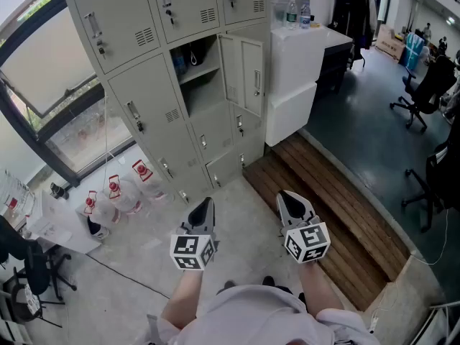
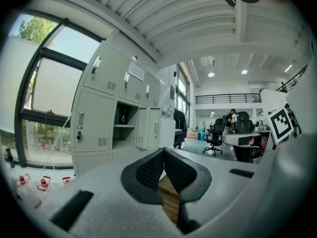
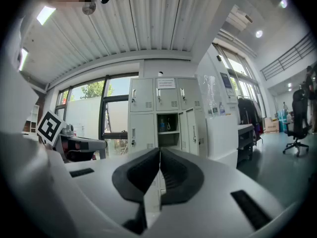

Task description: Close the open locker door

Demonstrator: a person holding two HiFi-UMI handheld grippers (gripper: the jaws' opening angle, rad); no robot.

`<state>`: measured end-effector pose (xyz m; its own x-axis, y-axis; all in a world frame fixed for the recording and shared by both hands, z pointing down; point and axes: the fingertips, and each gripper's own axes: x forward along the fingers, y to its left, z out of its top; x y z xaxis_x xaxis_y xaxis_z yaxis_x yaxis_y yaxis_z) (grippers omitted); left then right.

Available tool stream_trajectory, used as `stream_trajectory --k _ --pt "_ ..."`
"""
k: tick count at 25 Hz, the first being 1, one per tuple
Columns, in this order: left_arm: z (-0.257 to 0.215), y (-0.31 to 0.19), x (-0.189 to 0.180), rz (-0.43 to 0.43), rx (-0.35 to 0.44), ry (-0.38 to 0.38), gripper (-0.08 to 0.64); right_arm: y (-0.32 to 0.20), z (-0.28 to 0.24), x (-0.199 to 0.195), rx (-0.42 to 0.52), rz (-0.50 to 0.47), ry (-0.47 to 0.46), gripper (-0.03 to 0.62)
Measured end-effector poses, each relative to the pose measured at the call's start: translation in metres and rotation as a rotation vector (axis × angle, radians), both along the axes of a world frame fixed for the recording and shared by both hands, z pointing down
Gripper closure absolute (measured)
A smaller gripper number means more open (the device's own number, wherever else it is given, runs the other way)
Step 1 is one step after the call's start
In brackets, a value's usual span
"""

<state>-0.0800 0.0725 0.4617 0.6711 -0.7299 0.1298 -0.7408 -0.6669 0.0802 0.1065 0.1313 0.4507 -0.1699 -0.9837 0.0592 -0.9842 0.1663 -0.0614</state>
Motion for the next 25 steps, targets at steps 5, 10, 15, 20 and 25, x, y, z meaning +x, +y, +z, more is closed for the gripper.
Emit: stream_trajectory --k 5,10,15,20,25 --pt "-0.007 -0.002 -0.003 0.009 0.021 -0.018 0.552 -0.003 -0.003 -0.006 0.01 -0.002 -0.015 0.578" --pt "-0.008 0.0 0.003 0.02 0.03 -0.016 0.552 -0.001 -0.001 -0.004 0.004 -0.003 0.003 0.578" --pt "-0.003 0.001 0.003 0.02 0.024 -0.026 0.552 0.0 -0.007 -0.008 0.056 -0.031 -0.024 0.578" --pt "-0.006 0.0 0.007 0.013 0.027 -0.02 0.552 -0.001 -0.01 -0.006 0.062 -0.044 -0.026 0.578" --pt "-0.004 -0.001 0.017 -0.005 0.027 -0.014 0.552 -0.002 -0.005 0.01 0.053 -0.046 -0.034 0.578"
